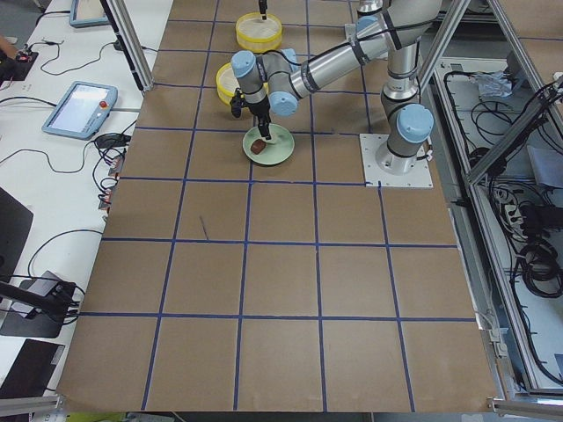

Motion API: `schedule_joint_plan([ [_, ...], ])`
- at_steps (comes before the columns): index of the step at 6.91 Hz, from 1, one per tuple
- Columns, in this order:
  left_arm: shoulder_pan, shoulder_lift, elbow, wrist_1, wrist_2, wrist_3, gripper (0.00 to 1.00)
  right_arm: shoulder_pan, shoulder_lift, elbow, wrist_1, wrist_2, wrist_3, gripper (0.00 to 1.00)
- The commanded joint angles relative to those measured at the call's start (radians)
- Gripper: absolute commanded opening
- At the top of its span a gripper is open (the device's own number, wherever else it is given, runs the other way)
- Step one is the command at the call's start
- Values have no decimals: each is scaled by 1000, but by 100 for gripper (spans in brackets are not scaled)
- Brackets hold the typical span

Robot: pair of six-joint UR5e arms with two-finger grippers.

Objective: Stack buns with steamer

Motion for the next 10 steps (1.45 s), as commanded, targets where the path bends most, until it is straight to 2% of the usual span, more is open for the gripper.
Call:
schedule_joint_plan([
  [1, 1, -16, 1, 7, 1, 14, 38, -4, 6, -2, -5, 3, 1, 58],
  [2, -1, -16, 7, 4, -1, 8, 24, -6, 6, -3, -3, 3, 1, 46],
  [3, 1, -16, 10, 2, -1, 5, 13, -6, 6, -3, -3, 2, -4, 40],
  [4, -1, -8, 15, 2, -6, -1, 5, -6, 5, -5, 0, 0, -4, 30],
  [5, -16, 8, 60, 3, -12, -51, 5, -6, 5, -8, 0, -3, -2, 18],
  [6, -64, 16, 172, -82, -63, -146, 5, -6, 2, -16, 4, -7, 13, 15],
  [8, -120, -37, 254, -98, -226, -333, 6, -6, -1, -46, 12, -8, 12, 8],
  [9, -163, -72, 254, 2, -377, -455, 7, -4, -5, -53, 18, -8, 12, 6],
  [10, -228, -111, 255, 136, -404, -593, 21, -4, -24, -62, 20, -1, 12, 6],
])
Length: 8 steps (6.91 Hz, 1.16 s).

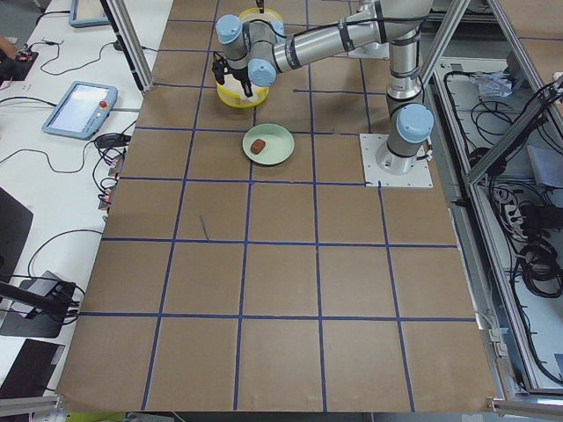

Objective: Stack buns with steamer

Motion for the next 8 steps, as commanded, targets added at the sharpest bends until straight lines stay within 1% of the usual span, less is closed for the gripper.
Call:
schedule_joint_plan([
  [1, -112, -81, 9, 245, -86, -268, 25, 2, -34, -34, 36, 11, 0, 6],
  [2, -115, -85, 7, 256, -75, -260, 83, 11, -41, -61, 68, 13, 2, 6],
  [3, -115, -85, 7, 255, -60, -246, 100, 21, -47, -81, 106, 14, 17, 7],
  [5, -115, -81, 7, 253, -58, -242, 100, 88, -88, -106, 148, 34, 113, 7],
  [6, -111, -52, -3, 243, -11, -202, 100, 144, -91, -121, 150, 34, 174, 7],
  [7, -83, -27, -25, 191, 183, 44, 100, 198, -108, -145, 194, 39, 277, 7],
  [8, -35, 2, -40, 67, 315, 272, 100, 267, -114, -172, 235, 65, 405, 7],
])
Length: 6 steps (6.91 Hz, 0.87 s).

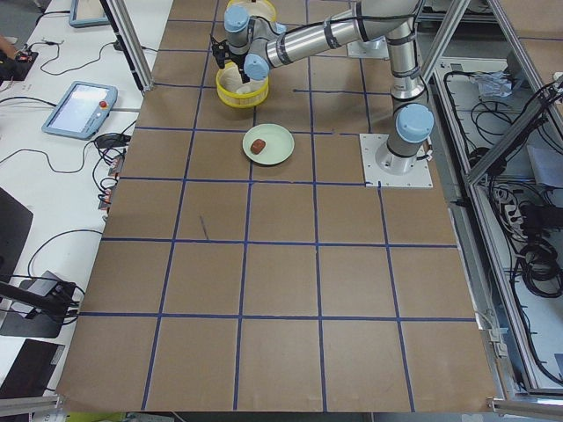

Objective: Stack buns with steamer

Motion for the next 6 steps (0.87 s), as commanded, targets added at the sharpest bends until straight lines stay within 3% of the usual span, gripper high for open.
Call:
schedule_joint_plan([
  [1, 131, 48, -51, -121, 211, 387, 100, 158, -12, -36, 48, 22, 261, 7],
  [3, 225, 55, -215, -112, 212, 570, 96, 308, 0, -37, 32, 22, 498, 7],
  [5, 227, 18, -228, -28, 242, 580, 92, 410, 75, -83, 32, 30, 687, 7],
  [6, 227, 7, -233, -29, 334, 580, 86, 433, 104, -92, 44, 30, 727, 7],
])
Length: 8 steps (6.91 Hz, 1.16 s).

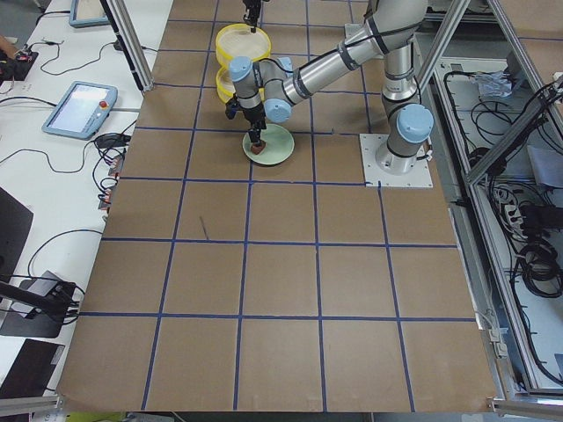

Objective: Stack buns with steamer

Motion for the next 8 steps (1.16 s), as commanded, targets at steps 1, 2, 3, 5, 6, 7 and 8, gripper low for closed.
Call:
schedule_joint_plan([
  [1, 2, -17, -6, 16, 79, 6, 72, 65, 52, -20, 8, 2, 97, 8],
  [2, 2, -17, -7, 16, 81, 6, 51, 66, 54, -20, 0, 22, 97, 8],
  [3, 2, -15, -1, 13, 79, 5, 31, 66, 58, -20, -5, 39, 106, 8],
  [5, 2, 6, 4, -7, 86, -3, 9, 66, 77, -23, -6, 39, 107, 9],
  [6, 2, 24, 19, -46, 80, -18, 9, 66, 78, -21, -6, 37, 107, 9],
  [7, -6, 59, 59, -141, -34, -94, 10, 66, 81, -20, -8, 37, 102, 9],
  [8, -6, 74, 133, -250, -169, -217, 12, 66, 83, -21, -11, 37, 106, 9],
])
